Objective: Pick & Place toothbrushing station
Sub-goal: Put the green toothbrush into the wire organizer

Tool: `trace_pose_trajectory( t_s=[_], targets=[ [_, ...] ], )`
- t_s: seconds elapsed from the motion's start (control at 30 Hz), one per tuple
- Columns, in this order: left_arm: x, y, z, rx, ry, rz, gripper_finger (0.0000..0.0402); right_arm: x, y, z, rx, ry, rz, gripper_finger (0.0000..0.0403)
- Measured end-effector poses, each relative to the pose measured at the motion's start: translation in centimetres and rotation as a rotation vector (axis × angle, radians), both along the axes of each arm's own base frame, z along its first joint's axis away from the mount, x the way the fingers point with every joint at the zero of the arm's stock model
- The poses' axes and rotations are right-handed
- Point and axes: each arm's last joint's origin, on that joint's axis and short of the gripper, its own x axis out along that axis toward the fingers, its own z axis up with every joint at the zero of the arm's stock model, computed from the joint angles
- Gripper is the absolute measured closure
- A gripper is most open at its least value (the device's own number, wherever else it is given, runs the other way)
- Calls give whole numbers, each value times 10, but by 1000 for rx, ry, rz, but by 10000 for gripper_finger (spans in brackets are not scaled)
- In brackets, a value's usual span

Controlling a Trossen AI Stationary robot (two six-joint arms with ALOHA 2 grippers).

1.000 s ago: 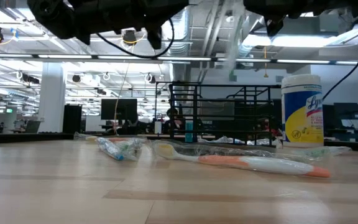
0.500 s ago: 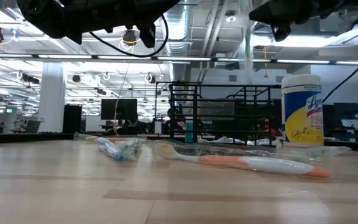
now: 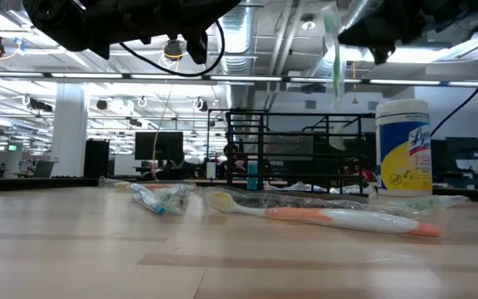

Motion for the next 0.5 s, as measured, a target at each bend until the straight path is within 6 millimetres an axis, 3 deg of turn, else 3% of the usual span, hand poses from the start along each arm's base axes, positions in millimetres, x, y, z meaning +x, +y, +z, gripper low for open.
trace_pose_trajectory(
  t_s=[0.5],
  targets=[
    [0,0,0,0,1,0,399,-4,0,-26,31,-60,-23,403]
  ],
)
